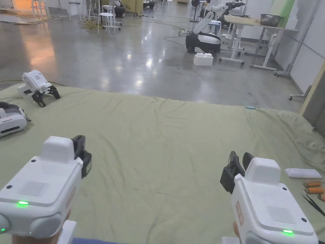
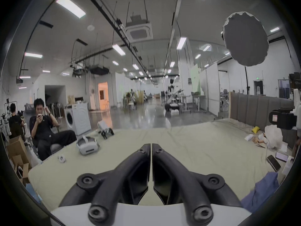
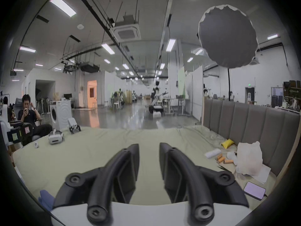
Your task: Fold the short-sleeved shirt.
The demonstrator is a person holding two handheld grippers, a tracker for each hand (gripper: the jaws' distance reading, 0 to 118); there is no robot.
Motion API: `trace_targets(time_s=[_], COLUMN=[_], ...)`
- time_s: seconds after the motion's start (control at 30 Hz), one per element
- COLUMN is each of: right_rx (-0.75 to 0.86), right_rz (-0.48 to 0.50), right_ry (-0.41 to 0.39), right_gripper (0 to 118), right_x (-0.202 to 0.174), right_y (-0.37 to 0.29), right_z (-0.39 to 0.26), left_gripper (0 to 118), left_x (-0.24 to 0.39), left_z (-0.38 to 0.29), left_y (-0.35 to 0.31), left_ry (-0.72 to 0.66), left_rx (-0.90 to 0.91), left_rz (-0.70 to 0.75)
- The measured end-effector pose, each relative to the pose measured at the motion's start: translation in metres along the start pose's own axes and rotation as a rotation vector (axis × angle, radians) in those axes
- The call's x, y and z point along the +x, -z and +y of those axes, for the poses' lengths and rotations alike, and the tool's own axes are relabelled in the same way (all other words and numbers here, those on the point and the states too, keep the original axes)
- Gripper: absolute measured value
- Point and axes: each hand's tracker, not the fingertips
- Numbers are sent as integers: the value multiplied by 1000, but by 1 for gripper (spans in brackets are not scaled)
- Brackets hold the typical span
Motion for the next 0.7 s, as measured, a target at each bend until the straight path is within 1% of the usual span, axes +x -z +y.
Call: trace_targets(time_s=[0.07,0.13,0.23,0.33,0.43,0.5,0.67,0.7], right_rx=[24,49,77,85,71,58,18,12], right_rz=[3,-7,-1,-16,-17,-13,5,11], right_ry=[-17,-29,-33,-25,-13,-19,-33,-35], right_gripper=[6,0,0,0,0,0,0,0], right_x=[-13,-21,-27,-27,-27,-27,-25,-25], right_y=[-2,-5,-11,-15,-15,-14,-6,-4], right_z=[3,1,0,-1,-1,-2,-7,-8], left_gripper=[0,0,0,0,0,0,0,0], left_x=[17,24,35,40,35,26,-18,-29], left_z=[8,9,9,10,10,7,-12,-16], left_y=[-8,-13,-20,-24,-22,-21,-16,-14], left_ry=[-14,-5,41,54,37,17,-57,-87], left_rx=[33,57,71,70,51,27,-128,-154], left_rz=[-7,-2,-12,-15,-21,-20,-91,-77])
